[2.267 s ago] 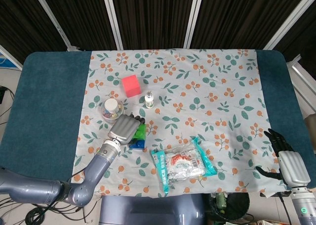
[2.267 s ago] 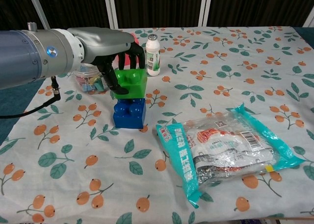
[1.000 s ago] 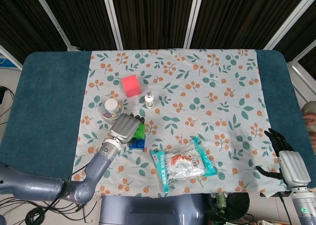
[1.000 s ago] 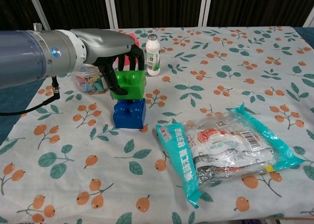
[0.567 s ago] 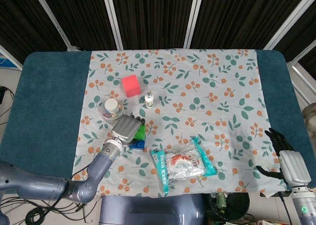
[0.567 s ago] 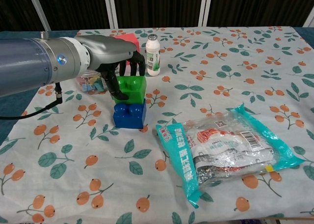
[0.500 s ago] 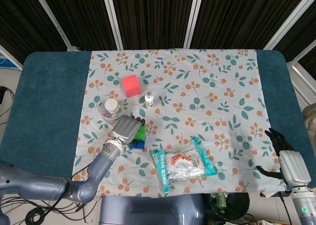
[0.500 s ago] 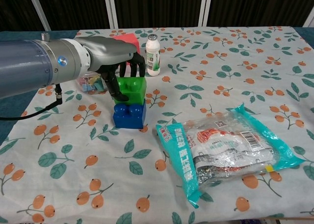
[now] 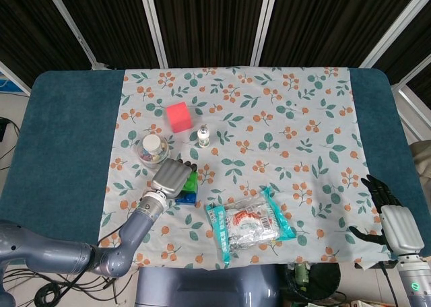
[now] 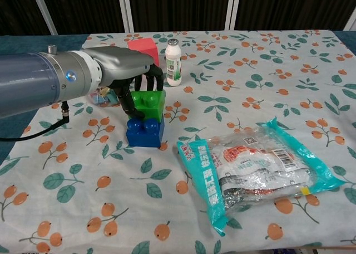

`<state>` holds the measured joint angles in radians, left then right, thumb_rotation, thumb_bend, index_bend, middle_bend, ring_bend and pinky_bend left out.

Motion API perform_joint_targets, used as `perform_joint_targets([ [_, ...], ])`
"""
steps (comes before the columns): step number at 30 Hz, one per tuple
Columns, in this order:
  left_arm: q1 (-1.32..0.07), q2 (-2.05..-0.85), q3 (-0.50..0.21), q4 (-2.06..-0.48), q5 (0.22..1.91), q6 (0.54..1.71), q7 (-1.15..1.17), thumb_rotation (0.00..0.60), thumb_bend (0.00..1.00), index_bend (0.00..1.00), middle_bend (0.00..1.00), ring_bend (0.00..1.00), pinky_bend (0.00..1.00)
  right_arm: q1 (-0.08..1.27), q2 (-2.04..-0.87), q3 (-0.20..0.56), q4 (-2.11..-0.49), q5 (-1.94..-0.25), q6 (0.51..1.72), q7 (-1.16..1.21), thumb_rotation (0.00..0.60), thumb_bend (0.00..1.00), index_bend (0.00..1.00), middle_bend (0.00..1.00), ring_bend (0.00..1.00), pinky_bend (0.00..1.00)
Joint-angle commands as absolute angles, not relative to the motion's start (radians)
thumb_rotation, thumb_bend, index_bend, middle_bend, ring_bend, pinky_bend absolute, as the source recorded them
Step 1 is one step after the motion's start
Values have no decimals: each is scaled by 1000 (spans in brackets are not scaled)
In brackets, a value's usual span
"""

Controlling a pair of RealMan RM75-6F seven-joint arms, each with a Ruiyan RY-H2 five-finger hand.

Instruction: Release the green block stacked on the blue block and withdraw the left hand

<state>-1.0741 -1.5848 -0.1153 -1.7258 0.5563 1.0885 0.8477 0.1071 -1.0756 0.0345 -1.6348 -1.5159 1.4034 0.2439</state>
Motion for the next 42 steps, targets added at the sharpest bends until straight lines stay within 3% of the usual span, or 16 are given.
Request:
perform_joint_targets([
  [1, -1073, -1587, -115, -1725, 559, 1088, 845, 600, 346, 529, 510, 433, 509, 107, -1075, 35, -1636, -1515, 1403, 246, 600, 220, 24, 0, 0, 208],
  [4, -1072, -1589, -112, -1723, 570, 1091, 843, 600, 345, 511, 496, 425, 499, 107, -1074, 35, -1636, -1515, 1403, 246, 600, 220, 24, 0, 0, 208],
  [6, -1069, -1587, -110, -1725, 582, 1094, 840, 600, 318, 458, 439, 374, 440, 107, -1075, 35, -1635, -1516, 1403, 245, 600, 220, 24, 0, 0, 208],
  [12, -1060, -1572, -119, -1742, 599, 1099, 822, 600, 122, 104, 73, 43, 151, 106, -1076, 36, -1636, -1512, 1405, 239, 600, 219, 24, 0, 0, 208],
  [15, -1054, -1557, -124, -1756, 611, 1104, 809, 600, 91, 6, 0, 0, 77, 105, -1076, 36, -1636, -1512, 1406, 238, 600, 219, 24, 0, 0, 208],
  [25, -981, -1436, -92, -1883, 741, 1167, 748, 600, 84, 0, 0, 0, 68, 104, -1076, 35, -1636, -1515, 1409, 230, 600, 220, 24, 0, 0, 208],
  [33, -768, -1260, 67, -1982, 1042, 1328, 579, 600, 85, 0, 0, 0, 68, 102, -1080, 34, -1635, -1518, 1413, 205, 600, 221, 24, 0, 0, 208],
  [38, -607, -1198, 175, -1920, 1249, 1461, 443, 600, 84, 0, 0, 0, 61, 101, -1084, 34, -1637, -1518, 1416, 186, 600, 220, 24, 0, 0, 208],
  [42, -498, -1195, 221, -1817, 1376, 1570, 358, 600, 85, 0, 0, 0, 49, 99, -1086, 33, -1638, -1520, 1420, 175, 600, 220, 24, 0, 0, 208],
])
